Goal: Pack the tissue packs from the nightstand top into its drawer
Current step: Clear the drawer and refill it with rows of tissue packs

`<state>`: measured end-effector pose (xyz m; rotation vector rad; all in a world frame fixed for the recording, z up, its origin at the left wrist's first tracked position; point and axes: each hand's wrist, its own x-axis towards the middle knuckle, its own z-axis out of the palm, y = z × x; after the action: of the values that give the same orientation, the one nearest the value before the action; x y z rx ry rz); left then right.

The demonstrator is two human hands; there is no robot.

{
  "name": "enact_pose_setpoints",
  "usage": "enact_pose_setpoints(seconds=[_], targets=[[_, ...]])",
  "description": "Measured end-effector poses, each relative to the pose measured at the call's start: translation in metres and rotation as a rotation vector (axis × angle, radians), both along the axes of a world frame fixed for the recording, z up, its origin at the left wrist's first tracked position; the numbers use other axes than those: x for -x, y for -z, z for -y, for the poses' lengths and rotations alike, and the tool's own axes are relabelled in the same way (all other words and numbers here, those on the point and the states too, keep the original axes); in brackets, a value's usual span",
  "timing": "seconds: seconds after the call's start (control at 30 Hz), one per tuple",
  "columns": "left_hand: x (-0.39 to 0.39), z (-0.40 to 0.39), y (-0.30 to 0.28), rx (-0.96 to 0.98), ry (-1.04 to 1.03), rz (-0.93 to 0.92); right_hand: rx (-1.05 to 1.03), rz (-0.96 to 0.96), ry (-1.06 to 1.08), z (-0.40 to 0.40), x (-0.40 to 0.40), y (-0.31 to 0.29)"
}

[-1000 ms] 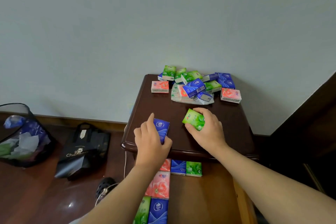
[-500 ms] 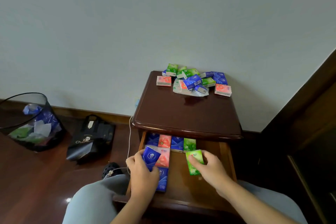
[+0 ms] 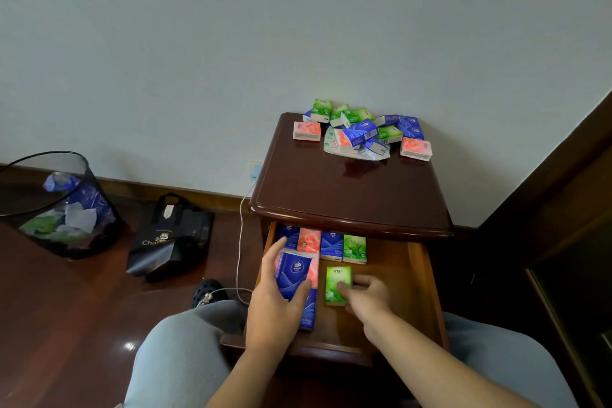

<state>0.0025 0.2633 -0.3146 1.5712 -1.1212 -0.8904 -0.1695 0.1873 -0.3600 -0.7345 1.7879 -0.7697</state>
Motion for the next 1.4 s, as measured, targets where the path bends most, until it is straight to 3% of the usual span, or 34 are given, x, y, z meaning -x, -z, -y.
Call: enact_pose_setpoints(seconds=[0.63,0.83,0.93,1.03,1.17,1.23,1.4], targets=[[0.004,0.002,0.01,-0.087,-0.055,-0.025,0.025,0.025,0.026,0.017,-0.006,0.012],[0.006,0.007,0.0,-0.187,-0.02,0.001,0.128,-0.13,-0.131,0.012,0.004,-0.015],[0.013,0.016,-0.005,-0.206,-0.024,-0.092,0.179,0.0,-0.303,0.005,0.002,-0.036],[0.024,0.026,-0.009,-0.223,0.007,-0.192,0.075,0.165,-0.489,-0.003,0.004,-0.048],[0.039,0.031,-0.004,-0.26,0.137,-0.243,0.047,0.156,-0.533,-0.009,0.02,-0.042],[0.043,0.03,0.0,-0.296,0.185,-0.164,0.032,0.125,-0.481,-0.009,0.031,-0.036],[0.047,0.024,0.007,-0.163,0.259,0.378,0.048,-0.062,-0.203,-0.003,0.06,-0.015]])
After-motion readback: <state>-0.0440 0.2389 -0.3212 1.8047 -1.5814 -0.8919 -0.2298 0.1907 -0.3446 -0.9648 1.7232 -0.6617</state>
